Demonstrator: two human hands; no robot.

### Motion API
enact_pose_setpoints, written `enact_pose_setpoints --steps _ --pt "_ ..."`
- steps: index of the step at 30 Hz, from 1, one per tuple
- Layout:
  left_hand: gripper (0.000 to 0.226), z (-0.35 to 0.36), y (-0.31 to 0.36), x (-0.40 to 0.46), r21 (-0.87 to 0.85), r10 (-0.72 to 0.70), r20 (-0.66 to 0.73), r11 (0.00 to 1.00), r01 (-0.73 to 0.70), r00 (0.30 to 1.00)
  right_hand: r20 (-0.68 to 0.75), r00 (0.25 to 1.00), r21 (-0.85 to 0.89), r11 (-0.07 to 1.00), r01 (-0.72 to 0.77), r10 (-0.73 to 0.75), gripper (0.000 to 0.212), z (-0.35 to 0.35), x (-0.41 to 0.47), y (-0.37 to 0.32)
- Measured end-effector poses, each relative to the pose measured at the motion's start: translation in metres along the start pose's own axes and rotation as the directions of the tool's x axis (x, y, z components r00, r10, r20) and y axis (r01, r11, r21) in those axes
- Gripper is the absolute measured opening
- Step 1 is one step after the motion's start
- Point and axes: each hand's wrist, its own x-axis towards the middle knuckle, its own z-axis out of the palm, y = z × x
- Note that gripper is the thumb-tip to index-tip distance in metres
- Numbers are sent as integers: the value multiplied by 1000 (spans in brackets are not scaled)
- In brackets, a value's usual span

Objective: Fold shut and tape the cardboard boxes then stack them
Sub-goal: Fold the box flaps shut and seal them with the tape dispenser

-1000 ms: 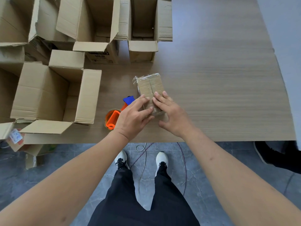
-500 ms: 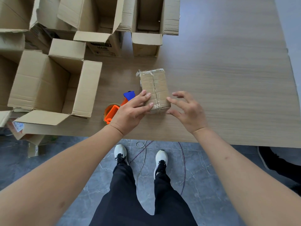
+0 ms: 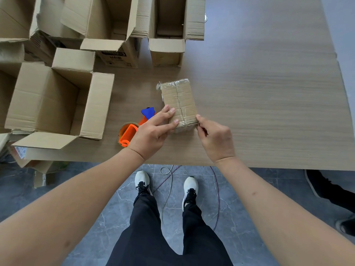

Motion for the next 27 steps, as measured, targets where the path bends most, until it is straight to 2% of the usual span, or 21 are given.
enact_pose_setpoints --steps 3,5,7,10,12,16,18,21,23,27 --pt "24 5 14 11 62 -3 -17 998 4 1000 -29 997 -79 994 -72 70 44 0 -5 -12" --pt "28 7 26 22 122 25 4 992 -26 1000 0 983 -41 982 -184 184 47 -3 -3 -16" --pt "38 6 37 34 119 41 71 992 -49 997 39 944 15 944 -330 329 48 -8 2 -15" --pt "57 -3 48 50 31 21 228 999 -29 974 147 869 -19 880 -475 473 62 -16 9 -8" --pt "59 -13 53 57 -15 25 267 1000 -22 963 225 855 -15 879 -476 467 73 -19 12 -3" --pt "49 -30 47 71 11 5 212 1000 -8 977 328 855 164 867 -470 401 71 -16 25 7" --pt "45 -37 33 77 73 15 301 997 -39 954 374 849 198 862 -467 374 69 -14 32 11" --pt "47 -46 18 73 146 -2 496 986 -81 868 427 833 244 842 -481 352 68 -13 42 15" --pt "48 -47 17 65 163 -10 489 983 -79 872 400 854 231 865 -445 333 65 -14 48 16" --pt "61 -42 25 48 260 -93 426 965 -24 900 142 942 51 949 -312 303 45 -10 49 3"
